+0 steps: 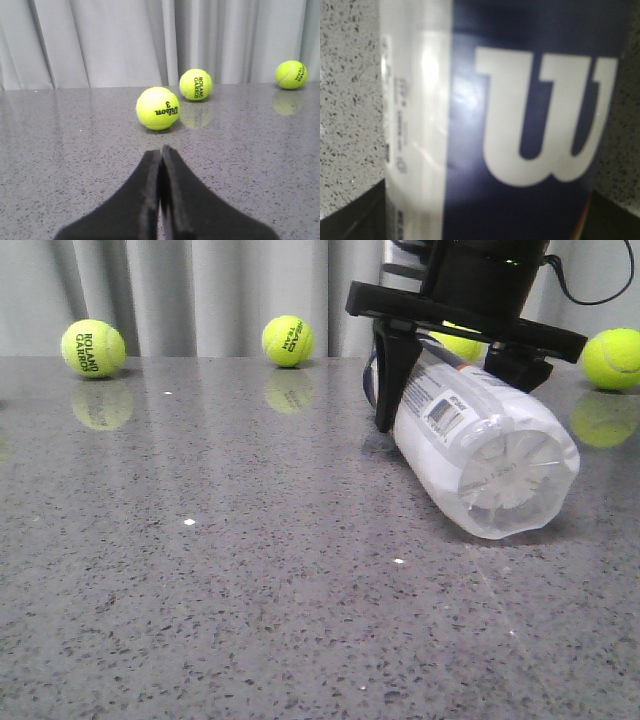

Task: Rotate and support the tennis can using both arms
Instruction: 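Close the right gripper on the can and lift it off the table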

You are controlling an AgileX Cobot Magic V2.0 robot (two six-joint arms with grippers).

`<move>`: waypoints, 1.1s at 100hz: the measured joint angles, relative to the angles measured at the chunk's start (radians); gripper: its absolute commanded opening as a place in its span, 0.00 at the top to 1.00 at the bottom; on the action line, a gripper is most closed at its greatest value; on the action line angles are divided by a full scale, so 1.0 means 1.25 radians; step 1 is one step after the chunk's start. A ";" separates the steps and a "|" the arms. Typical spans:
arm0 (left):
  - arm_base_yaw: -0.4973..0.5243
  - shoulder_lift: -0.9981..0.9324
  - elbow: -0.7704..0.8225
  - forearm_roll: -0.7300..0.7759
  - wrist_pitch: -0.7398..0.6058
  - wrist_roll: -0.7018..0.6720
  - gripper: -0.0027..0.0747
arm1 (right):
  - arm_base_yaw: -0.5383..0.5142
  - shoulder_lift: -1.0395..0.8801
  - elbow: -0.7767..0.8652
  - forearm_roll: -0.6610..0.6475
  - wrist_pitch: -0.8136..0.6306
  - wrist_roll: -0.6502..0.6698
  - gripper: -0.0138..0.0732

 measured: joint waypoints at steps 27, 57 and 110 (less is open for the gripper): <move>0.000 0.000 0.000 0.000 0.000 0.000 0.99 | 0.005 0.000 -0.115 -0.003 0.058 -0.095 0.33; 0.000 0.000 0.000 0.000 0.000 0.000 0.99 | 0.061 0.000 -0.271 -0.004 0.078 -0.344 0.33; 0.000 0.000 0.000 0.000 0.000 0.000 0.99 | 0.219 0.004 -0.294 -0.014 0.079 -0.768 0.33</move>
